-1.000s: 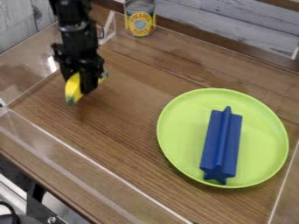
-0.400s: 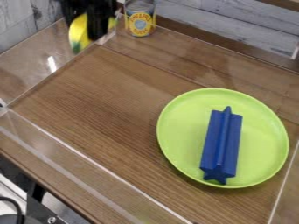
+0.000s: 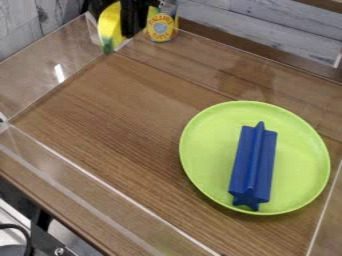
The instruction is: Put the banana in the green plate
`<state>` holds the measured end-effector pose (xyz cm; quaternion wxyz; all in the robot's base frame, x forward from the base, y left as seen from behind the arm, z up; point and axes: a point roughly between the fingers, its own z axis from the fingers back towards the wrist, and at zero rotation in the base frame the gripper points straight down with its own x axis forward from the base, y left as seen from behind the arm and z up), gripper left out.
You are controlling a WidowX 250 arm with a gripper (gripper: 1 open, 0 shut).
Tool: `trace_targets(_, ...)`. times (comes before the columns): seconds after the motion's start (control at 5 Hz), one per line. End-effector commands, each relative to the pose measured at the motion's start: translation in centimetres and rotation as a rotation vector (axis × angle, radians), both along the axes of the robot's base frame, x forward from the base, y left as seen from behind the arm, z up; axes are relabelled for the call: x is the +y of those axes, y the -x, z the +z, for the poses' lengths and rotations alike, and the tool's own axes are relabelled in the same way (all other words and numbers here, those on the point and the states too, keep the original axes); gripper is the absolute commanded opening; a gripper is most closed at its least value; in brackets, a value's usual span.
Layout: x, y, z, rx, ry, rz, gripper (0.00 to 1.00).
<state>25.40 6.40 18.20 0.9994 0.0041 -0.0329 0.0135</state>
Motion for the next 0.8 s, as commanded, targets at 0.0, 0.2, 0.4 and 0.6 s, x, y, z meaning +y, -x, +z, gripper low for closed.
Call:
trace_targets(0.0, -1.9, 0.7, 1.8, -0.059, 0.002, -0.014, 0.0)
trace_targets(0.2, -3.9, 1.5, 2.4, -0.07, 0.013, -0.045, 0.0)
trace_targets(0.4, -6.4, 2.5, 3.1, -0.08, 0.023, -0.085, 0.0)
trace_targets(0.6, -9.2, 3.5, 3.4, -0.089, 0.027, -0.105, 0.0)
